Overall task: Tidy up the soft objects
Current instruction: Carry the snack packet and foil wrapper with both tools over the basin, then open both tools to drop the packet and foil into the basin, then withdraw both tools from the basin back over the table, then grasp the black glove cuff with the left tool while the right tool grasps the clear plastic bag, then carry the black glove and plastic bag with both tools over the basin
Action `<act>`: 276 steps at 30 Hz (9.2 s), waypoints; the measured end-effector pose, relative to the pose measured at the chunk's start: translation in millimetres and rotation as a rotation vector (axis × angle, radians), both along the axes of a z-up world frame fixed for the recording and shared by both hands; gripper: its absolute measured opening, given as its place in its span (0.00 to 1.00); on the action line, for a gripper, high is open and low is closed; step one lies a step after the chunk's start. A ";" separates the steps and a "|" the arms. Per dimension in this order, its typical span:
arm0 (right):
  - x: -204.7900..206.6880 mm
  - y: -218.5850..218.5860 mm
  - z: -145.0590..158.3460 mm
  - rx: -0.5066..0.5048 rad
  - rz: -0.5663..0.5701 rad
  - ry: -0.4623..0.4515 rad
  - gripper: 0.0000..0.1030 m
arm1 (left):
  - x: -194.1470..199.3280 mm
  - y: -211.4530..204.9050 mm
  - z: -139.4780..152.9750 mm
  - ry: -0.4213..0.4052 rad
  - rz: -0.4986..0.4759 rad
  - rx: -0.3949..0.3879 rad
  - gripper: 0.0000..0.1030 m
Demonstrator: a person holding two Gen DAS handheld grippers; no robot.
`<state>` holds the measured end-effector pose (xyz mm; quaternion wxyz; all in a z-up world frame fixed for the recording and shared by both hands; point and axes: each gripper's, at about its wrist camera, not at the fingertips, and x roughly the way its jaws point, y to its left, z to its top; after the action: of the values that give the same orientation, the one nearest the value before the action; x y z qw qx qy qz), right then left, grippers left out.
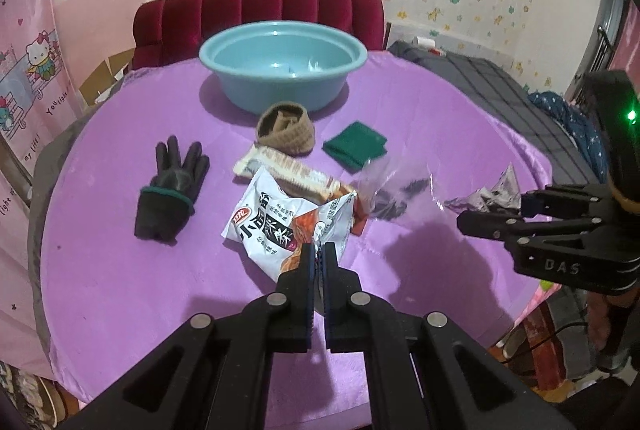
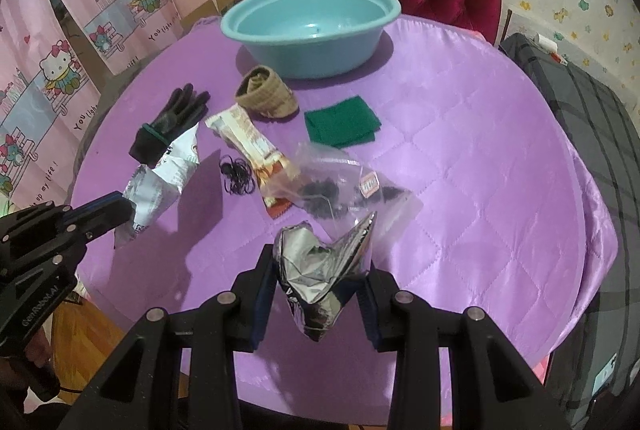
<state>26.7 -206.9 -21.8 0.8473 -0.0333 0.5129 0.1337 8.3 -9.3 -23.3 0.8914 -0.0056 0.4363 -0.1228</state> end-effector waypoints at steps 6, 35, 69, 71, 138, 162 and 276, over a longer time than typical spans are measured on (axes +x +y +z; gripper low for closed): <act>7.8 6.1 12.7 0.007 0.004 -0.018 0.39 | 4.5 5.5 17.8 -0.031 0.004 -0.017 0.02; 110.6 28.7 93.4 0.014 0.011 -0.068 0.39 | 97.6 -11.4 90.2 -0.139 -0.094 -0.040 0.02; 301.9 42.7 49.5 0.063 0.038 0.022 0.39 | 285.4 -8.2 46.9 -0.058 -0.056 0.003 0.02; 309.4 42.5 43.3 0.061 0.036 0.028 0.39 | 293.8 -8.8 41.3 -0.052 -0.057 0.011 0.02; 211.9 25.6 78.2 0.025 -0.036 -0.017 1.00 | 209.6 7.2 60.7 -0.071 0.062 0.133 1.00; 96.9 -7.0 26.3 0.022 -0.101 -0.010 1.00 | 90.9 52.0 29.1 -0.092 0.126 0.130 1.00; 157.4 9.2 70.1 0.020 -0.065 0.021 0.10 | 121.8 56.4 69.9 -0.095 0.125 -0.020 0.19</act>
<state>184.1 -197.6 48.4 0.8461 -0.0068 0.5212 0.1115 130.2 47.1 46.6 0.9169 -0.0358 0.3911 -0.0713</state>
